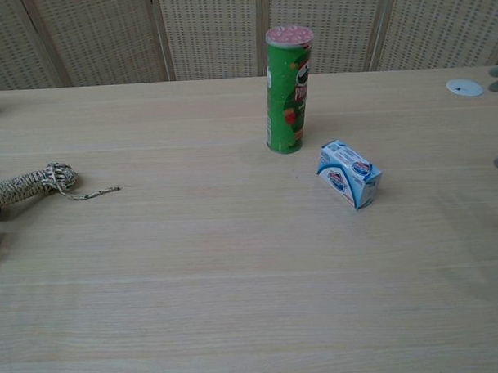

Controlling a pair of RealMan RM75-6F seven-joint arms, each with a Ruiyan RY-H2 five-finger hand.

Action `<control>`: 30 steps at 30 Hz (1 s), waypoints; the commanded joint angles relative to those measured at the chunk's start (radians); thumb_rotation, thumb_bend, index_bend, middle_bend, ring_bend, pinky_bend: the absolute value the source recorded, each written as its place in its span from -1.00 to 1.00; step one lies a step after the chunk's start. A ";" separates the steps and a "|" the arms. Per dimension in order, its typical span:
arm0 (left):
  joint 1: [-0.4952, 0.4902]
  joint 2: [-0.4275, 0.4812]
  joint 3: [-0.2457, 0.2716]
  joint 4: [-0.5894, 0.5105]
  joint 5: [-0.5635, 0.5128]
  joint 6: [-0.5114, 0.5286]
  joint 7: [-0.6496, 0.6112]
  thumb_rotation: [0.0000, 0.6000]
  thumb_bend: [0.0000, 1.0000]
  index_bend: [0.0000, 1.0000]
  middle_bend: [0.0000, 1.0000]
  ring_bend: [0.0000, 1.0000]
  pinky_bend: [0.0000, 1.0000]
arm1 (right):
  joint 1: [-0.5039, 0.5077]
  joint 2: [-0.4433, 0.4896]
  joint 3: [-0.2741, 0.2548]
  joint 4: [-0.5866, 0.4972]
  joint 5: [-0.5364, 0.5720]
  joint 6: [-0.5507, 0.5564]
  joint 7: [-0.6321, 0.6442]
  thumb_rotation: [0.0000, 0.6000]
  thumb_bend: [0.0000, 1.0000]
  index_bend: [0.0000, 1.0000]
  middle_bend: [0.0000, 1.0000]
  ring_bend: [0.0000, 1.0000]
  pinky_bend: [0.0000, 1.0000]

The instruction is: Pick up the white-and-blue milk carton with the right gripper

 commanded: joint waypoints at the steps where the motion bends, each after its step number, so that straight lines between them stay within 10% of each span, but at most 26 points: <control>1: 0.000 -0.001 -0.002 0.002 -0.004 0.001 0.001 1.00 -1.00 -1.00 -1.00 -1.00 -1.00 | 0.051 -0.058 0.036 0.029 0.070 -0.070 -0.031 1.00 -1.00 -1.00 -1.00 -1.00 -1.00; 30: -0.005 0.015 -0.018 0.012 -0.044 -0.006 -0.030 1.00 -1.00 -1.00 -1.00 -1.00 -1.00 | 0.301 -0.422 0.172 0.249 0.498 -0.159 -0.327 1.00 -1.00 -1.00 -1.00 -1.00 -1.00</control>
